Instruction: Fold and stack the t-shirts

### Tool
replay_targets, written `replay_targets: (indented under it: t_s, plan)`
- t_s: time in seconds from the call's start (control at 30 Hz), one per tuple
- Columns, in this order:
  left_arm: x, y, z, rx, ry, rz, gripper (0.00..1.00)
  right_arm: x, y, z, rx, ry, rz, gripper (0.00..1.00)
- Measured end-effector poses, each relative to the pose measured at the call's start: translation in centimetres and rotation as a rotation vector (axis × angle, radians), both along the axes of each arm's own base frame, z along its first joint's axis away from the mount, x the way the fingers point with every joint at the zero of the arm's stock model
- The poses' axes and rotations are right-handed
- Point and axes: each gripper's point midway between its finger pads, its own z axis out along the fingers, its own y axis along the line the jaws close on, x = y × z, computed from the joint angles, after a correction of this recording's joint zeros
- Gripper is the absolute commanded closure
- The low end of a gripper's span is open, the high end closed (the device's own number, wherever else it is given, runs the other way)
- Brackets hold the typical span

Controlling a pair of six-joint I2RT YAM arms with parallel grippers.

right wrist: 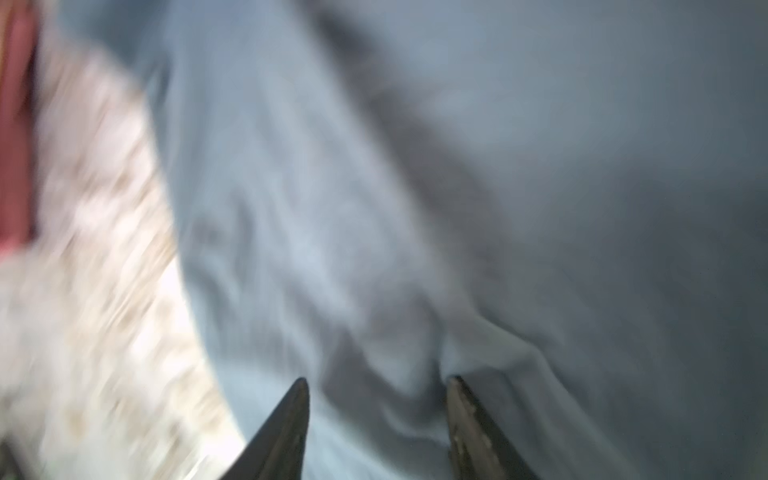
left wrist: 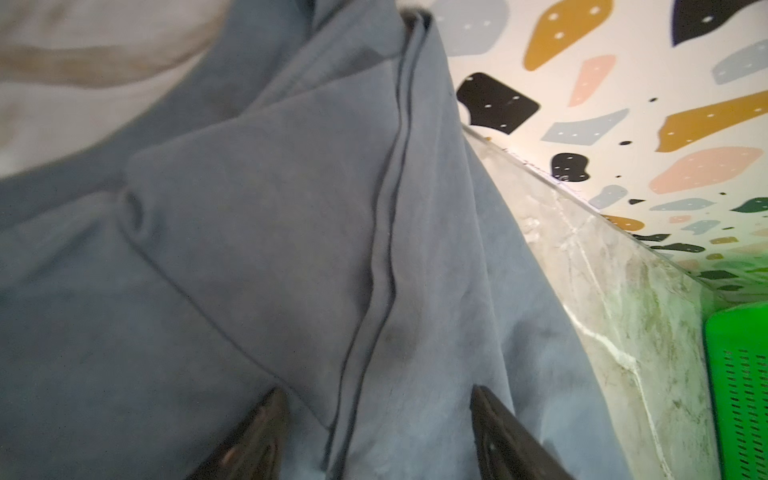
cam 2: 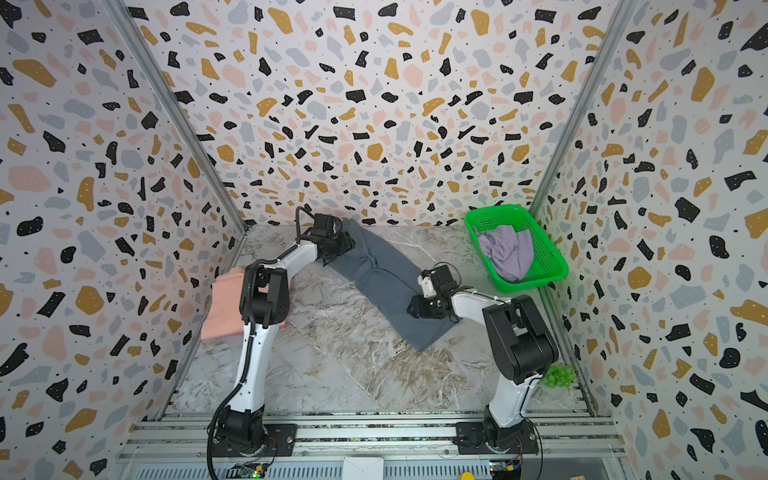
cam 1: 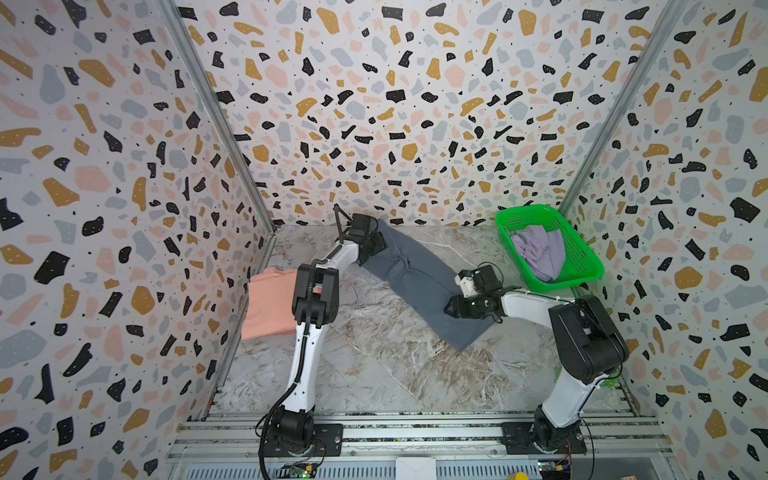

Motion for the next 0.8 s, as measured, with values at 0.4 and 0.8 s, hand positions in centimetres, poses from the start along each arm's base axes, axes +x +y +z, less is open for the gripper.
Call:
replay_targets:
  t_s: [0.4, 0.8]
  plan:
    - [-3.7, -6.8, 3.9, 0.026, -0.05, -0.182, 0.27, -6.8, 2.2, 6.8, 0.026, -0.064, 0.042, 0.35]
    - [-7.8, -6.8, 2.3, 0.063, 0.023, -0.202, 0.28, -6.9, 1.9, 2.0, -0.051, -0.004, 0.05, 0.39]
